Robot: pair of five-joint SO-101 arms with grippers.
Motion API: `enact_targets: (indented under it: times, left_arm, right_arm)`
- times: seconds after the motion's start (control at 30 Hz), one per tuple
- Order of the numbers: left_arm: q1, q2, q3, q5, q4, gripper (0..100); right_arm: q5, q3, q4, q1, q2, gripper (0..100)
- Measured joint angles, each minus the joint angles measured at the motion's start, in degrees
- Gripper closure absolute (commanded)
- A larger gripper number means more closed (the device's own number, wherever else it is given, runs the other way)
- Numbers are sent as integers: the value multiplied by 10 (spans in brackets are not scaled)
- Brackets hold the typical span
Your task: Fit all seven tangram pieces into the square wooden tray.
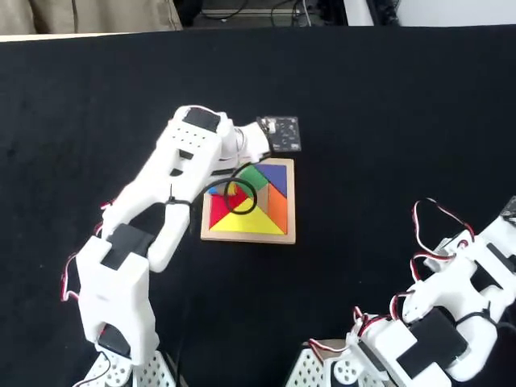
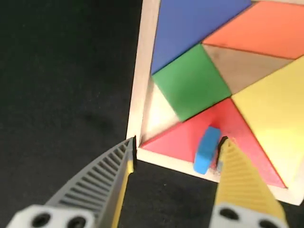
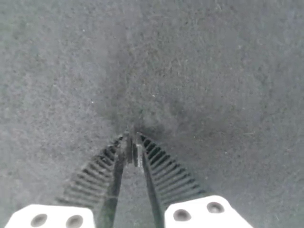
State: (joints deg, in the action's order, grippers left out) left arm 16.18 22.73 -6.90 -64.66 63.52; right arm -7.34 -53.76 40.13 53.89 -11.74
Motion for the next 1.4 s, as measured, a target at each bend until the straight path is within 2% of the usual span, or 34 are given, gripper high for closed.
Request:
enact_targets:
  times: [0.4,0.53,0.8,1.07,1.3,1.4]
  left_arm:
    - [-20,1,-15,3,-5,722]
    - [-34,1,-25,47,5,722]
    - [-46,1,2,24,29,722]
    - [-66,40,25,23,-61,722]
    - [-71,77,-20,24,-68,722]
    - [-72,84,-35,47,-68,722]
  right_arm:
    - [0,0,0,0,0,986]
    - [0,0,0,0,0,986]
    - [0,0,0,0,0,986]
    - [0,0,0,0,0,986]
    - [0,0,0,0,0,986]
    - [0,0,0,0,0,986]
